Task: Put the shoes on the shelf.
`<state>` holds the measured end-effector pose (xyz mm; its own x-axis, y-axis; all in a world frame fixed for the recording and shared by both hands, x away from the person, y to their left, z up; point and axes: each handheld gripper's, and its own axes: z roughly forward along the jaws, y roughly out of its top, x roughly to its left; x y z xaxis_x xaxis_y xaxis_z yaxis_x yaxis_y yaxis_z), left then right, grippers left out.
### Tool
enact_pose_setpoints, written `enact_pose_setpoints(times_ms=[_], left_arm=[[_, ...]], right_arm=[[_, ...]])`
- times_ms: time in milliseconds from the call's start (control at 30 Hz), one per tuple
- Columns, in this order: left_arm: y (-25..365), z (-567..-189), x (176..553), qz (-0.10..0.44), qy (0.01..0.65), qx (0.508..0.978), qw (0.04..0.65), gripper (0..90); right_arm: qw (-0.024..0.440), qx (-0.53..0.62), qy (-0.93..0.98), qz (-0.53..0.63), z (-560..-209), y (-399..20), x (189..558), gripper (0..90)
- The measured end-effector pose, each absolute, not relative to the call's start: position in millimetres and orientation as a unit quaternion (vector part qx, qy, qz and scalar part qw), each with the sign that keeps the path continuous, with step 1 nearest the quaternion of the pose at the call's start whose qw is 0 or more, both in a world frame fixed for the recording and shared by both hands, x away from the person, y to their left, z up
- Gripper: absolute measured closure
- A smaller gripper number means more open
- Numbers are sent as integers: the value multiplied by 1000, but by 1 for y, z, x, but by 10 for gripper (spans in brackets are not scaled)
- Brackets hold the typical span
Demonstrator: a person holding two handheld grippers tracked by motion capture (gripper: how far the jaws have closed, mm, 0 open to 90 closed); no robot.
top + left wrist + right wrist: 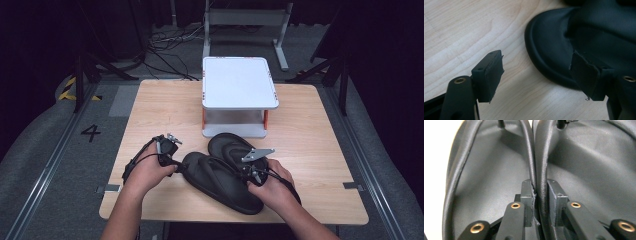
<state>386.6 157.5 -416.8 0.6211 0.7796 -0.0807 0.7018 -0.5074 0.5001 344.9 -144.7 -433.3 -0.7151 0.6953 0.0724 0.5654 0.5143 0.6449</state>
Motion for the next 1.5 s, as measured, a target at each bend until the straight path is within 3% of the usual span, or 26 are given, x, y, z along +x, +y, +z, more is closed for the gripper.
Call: enact_pose_setpoints(times_ms=[733,1067,1500], left_arm=[[164,-411,387,85,437,857,260,282],[167,-408,388,89,439,853,269,295],[167,-408,388,90,440,852,268,299]], right_arm=[[125,440,806,376,-391,-170,395,780],[144,477,774,390,-387,-169,430,780],[174,516,746,384,-391,-171,446,781]])
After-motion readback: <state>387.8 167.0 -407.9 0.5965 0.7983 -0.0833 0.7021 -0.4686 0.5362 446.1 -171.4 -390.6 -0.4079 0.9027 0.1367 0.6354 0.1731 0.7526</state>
